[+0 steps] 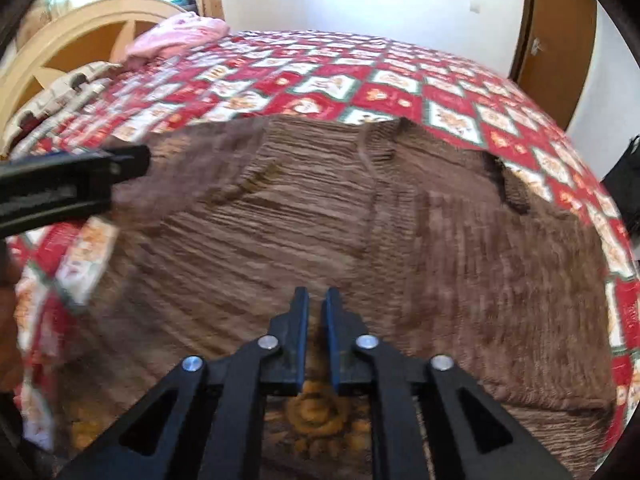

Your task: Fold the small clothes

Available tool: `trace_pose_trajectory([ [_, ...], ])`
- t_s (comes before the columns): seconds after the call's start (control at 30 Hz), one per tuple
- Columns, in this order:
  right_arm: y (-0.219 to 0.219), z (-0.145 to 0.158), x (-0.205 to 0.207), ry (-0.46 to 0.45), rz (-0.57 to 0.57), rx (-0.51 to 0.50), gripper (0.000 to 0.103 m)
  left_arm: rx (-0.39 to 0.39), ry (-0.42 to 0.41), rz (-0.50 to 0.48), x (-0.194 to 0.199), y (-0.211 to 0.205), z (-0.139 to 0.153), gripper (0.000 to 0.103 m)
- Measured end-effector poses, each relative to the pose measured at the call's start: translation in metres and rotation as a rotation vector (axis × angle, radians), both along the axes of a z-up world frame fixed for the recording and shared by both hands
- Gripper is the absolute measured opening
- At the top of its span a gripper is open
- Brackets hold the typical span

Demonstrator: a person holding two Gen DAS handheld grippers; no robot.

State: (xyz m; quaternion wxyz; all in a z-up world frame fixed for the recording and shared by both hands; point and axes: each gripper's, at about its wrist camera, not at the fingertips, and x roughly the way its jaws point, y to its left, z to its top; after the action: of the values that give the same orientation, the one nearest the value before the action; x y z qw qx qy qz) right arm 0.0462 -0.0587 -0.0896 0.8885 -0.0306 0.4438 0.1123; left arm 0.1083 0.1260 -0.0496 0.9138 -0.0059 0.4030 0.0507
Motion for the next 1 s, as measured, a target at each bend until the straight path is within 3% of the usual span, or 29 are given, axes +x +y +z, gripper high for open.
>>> trace_pose_trajectory([
  [0.03,-0.003,0.003,-0.001,0.003,0.003,0.042,0.020,-0.037,-0.004,0.021,-0.001,0.013,0.000,0.102],
  [0.1,-0.012,0.015,-0.008,-0.015,-0.009,0.125,0.037,-0.089,-0.011,0.081,-0.004,0.036,-0.001,0.102],
  [0.17,-0.020,0.030,-0.018,-0.078,-0.034,0.161,0.066,-0.172,-0.027,0.203,-0.010,0.075,-0.002,0.102],
  [0.33,-0.025,0.058,-0.033,-0.184,-0.063,0.184,0.070,-0.295,-0.064,0.441,-0.021,0.144,-0.015,0.102],
  [0.5,-0.016,0.060,-0.033,-0.176,-0.048,0.197,0.070,-0.444,0.002,0.514,-0.004,0.178,-0.044,0.101],
  [0.57,-0.013,0.059,-0.036,-0.169,-0.040,0.193,0.070,-0.441,-0.003,0.533,0.001,0.178,-0.048,0.101],
  [0.6,-0.010,0.058,-0.036,-0.163,-0.034,0.191,0.070,-0.424,-0.008,0.536,0.002,0.175,-0.047,0.097],
  [0.7,-0.012,0.057,-0.038,-0.156,-0.045,0.195,0.070,-0.369,0.009,0.514,0.009,0.162,-0.051,0.059],
  [0.77,-0.014,0.057,-0.037,-0.148,-0.055,0.207,0.070,-0.389,-0.002,0.524,0.006,0.165,-0.054,0.050],
  [0.8,-0.015,0.057,-0.037,-0.146,-0.060,0.212,0.070,-0.404,-0.011,0.526,0.005,0.169,-0.055,0.037],
  [0.83,-0.016,0.057,-0.036,-0.144,-0.066,0.215,0.070,-0.430,-0.019,0.526,0.005,0.173,-0.056,0.018],
  [0.87,-0.017,0.057,-0.036,-0.143,-0.070,0.216,0.070,-0.474,-0.022,0.522,0.005,0.179,-0.058,0.011],
  [0.93,-0.017,0.056,-0.036,-0.140,-0.073,0.215,0.070,-0.545,-0.027,0.515,0.006,0.187,-0.063,0.008],
  [1.0,-0.018,0.055,-0.037,-0.136,-0.079,0.216,0.070,-0.528,-0.048,0.499,0.004,0.185,-0.057,0.008],
])
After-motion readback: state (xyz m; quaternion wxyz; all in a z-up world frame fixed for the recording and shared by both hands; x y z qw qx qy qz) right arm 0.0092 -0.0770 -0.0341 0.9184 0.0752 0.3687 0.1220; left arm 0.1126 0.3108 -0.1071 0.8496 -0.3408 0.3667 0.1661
